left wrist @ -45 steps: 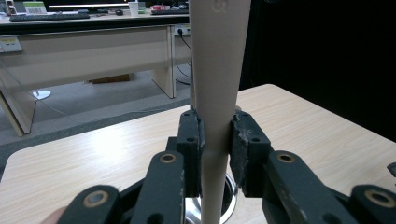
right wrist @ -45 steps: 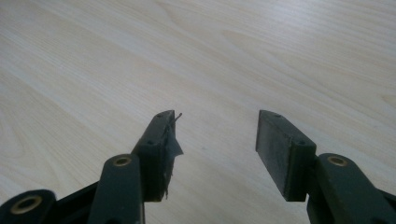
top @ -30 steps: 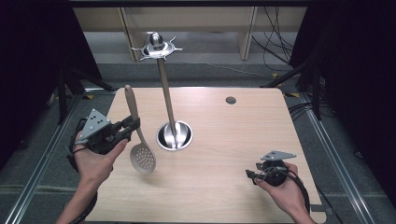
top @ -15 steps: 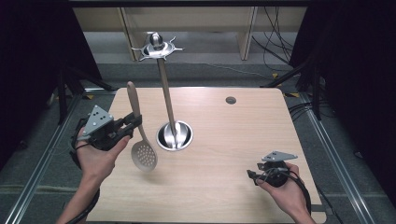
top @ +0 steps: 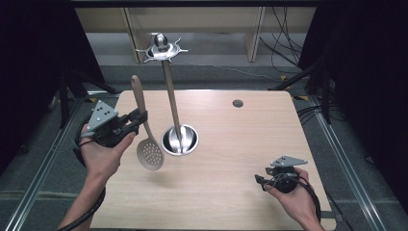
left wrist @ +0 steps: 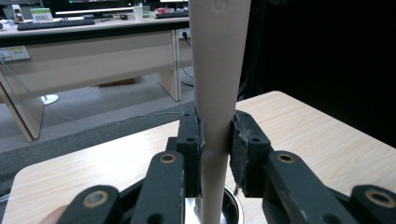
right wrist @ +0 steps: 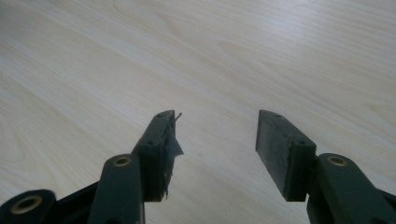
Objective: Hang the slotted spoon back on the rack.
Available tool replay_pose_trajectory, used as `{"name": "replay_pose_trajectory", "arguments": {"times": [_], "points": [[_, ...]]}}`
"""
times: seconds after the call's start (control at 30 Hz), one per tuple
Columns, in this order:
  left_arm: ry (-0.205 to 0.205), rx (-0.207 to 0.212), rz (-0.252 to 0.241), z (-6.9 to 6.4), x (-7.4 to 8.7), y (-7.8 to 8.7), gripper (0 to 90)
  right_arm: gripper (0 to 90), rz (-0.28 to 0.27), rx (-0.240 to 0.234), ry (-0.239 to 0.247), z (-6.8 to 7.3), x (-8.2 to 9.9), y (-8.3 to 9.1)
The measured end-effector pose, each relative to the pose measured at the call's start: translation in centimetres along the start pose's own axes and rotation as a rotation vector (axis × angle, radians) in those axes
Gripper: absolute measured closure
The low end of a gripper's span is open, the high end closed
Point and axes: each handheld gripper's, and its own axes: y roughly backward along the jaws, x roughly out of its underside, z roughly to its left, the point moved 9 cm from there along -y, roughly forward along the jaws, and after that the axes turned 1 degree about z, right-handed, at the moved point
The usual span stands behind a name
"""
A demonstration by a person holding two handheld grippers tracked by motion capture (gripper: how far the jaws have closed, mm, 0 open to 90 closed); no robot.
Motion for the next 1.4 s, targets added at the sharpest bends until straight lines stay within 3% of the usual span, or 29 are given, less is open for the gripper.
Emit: {"name": "replay_pose_trajectory", "arguments": {"times": [0.47, 1.2, 1.4], "points": [[-0.014, 0.007, 0.013, 0.0, -1.1, -0.8, 74.0, 48.3, -0.001, 0.001, 0.011, 0.1, 0.0, 0.0], [0.009, 0.028, 0.046, 0.7, -2.1, -1.6, 73.9, 48.2, 0.004, -0.009, 0.003, 0.2, 0.0, 0.0], [0.014, 0.03, 0.048, 0.9, -2.5, -1.7, 73.9, 48.2, 0.008, 0.008, 0.019, 0.1, 0.0, 0.1]]}}
